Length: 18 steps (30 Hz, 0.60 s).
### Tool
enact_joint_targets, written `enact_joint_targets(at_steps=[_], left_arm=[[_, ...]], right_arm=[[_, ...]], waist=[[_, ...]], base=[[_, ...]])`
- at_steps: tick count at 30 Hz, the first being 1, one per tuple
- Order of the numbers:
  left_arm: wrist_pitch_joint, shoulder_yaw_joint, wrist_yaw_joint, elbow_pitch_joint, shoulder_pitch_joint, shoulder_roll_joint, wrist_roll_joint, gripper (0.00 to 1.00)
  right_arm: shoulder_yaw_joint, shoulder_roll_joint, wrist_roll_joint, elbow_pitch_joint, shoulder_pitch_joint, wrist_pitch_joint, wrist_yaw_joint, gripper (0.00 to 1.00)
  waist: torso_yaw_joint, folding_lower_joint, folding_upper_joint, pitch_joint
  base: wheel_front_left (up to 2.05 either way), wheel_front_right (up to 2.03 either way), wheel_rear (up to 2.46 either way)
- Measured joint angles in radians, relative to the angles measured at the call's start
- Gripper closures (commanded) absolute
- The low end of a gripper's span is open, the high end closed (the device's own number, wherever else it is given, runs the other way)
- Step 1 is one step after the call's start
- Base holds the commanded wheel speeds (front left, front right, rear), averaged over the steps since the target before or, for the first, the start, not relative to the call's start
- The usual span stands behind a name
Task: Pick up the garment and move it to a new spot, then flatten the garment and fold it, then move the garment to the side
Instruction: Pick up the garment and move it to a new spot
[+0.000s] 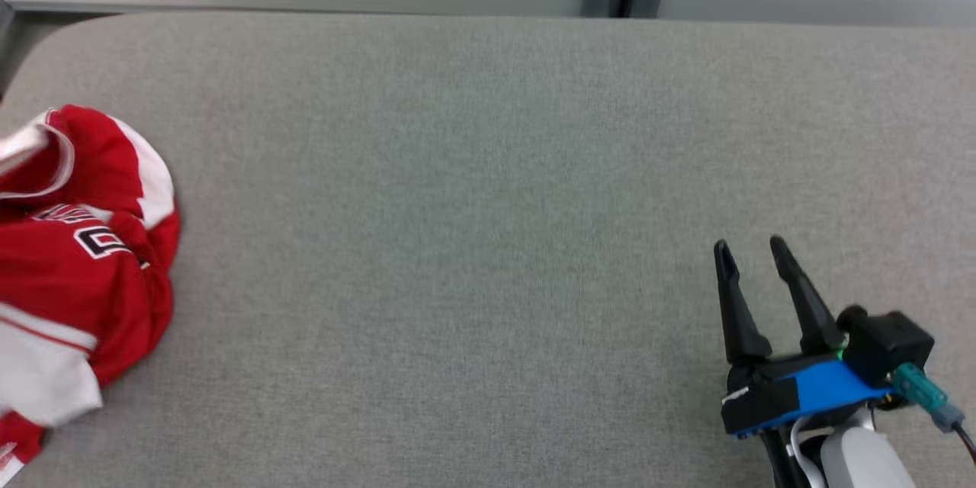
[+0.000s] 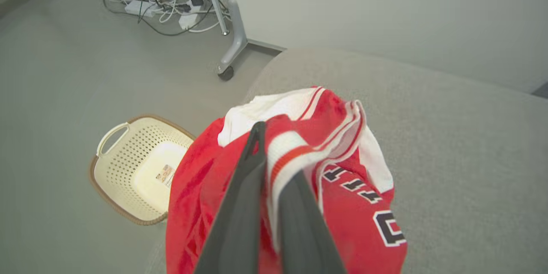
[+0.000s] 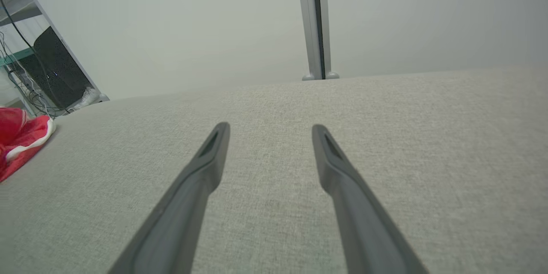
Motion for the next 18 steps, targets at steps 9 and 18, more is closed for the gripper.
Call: enact_joint_targets(at_steps=[9,18], left_arm=[[0.011,-0.133,-0.101,-0.202,-0.252,0.034,0.048,1.00],[0.013,-0.279,-0.172,-0.313,-0.496,-0.093,0.035,1.00]], right_arm=[[0.008,0.000,0.055,0.068,0.035,-0.030,0.000,0.00],[0.005,0.000,0.070,0.086,0.061,-0.036,0.000,0.00]], waist=[[-0.031,-0.0001,0.0000,-0.138],[-0.137,0.0000,-0.0001,-0.210]], base=[[0.00,0.00,0.00],[0.00,0.00,0.00]])
